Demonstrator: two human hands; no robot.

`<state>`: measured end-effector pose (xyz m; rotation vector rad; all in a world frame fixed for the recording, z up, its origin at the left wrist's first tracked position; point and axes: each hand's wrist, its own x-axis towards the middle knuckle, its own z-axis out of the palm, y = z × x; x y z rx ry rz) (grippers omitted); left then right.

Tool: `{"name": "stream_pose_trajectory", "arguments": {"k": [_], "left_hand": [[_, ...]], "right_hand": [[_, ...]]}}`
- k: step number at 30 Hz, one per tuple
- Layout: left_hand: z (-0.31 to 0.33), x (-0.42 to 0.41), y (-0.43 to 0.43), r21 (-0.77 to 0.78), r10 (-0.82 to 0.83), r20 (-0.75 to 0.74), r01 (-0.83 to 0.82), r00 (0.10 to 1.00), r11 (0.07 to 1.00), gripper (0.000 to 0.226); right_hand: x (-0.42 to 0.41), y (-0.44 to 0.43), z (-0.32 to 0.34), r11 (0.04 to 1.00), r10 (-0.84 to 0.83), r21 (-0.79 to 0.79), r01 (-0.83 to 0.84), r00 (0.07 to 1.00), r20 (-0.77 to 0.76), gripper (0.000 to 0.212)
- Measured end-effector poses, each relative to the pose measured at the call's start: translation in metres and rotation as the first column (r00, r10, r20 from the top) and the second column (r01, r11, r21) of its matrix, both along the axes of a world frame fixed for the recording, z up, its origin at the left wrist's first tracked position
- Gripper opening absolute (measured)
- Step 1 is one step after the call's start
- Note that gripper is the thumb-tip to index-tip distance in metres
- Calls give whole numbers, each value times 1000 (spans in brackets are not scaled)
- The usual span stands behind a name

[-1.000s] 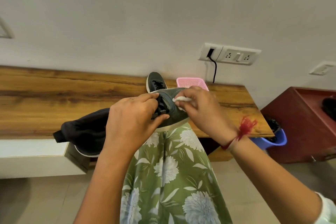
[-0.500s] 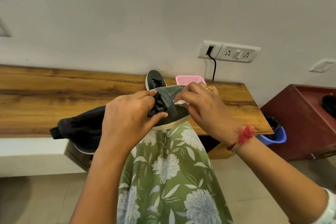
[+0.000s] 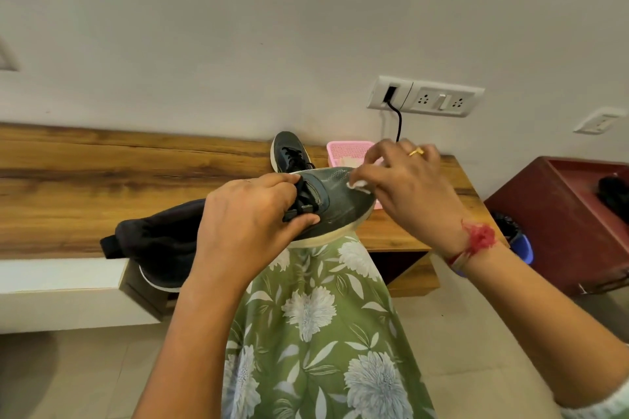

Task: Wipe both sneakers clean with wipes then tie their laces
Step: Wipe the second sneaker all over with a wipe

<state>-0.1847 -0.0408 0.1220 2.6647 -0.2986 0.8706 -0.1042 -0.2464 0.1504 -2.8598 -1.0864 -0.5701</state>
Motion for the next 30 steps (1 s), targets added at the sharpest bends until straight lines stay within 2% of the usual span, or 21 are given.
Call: {"name": "stream_pose_trajectory", "arguments": {"k": [2,5,7,9,12,15,17,19,22,24,26,28,30], "left_hand": [[1,1,-1,-18,1,5,-1,1000,1000,40],[1,0,2,-60,-12,11,13,1000,998,40],[-1,-2,5,-57,-14,7,14,1000,998,40],[-1,-1,5,-43,-8,5,9,1000,999,39],[-1,0,1,-35,2,14,-2,1000,999,39],[-2,-1,4,-71,-2,17,3,1000,997,40],[-3,-2,7,-63,-5,17,6,1000,998,39],[-4,-2,6,-39,3,15,-3,1000,999,38],[-4,0,2,-34,13,10,-13,1000,999,38],[-5,0,4,-52,20,12,-19,1000,998,39],[-7,-1,7,-59,29,20,-28,999,998,39],[-8,-1,8,-50,36,20,-35,999,998,39],[-8,0,4,-32,32,22,-31,999,999,37]], "right_hand": [[3,2,5,998,-49,27,48,999,16,16],[-15,19,-2,990,48,138,-34,994,-96,17],[-20,22,-7,991,87,103,-80,994,-66,19],[-9,15,-5,999,20,49,-20,1000,7,18],[-3,15,-2,987,-122,111,117,992,35,16],[-23,30,-11,979,-46,195,55,998,-51,19],[-23,28,-13,990,-5,139,9,1000,-27,16],[-10,18,-10,995,-79,68,75,995,55,14],[-9,22,-4,974,-184,143,178,982,31,15],[-22,32,-10,974,-95,198,106,993,-63,21],[-28,30,-16,980,-15,194,33,996,-92,20],[-17,21,-16,987,-80,141,81,997,-19,13],[-7,16,-13,966,-214,154,206,976,32,8]]}}
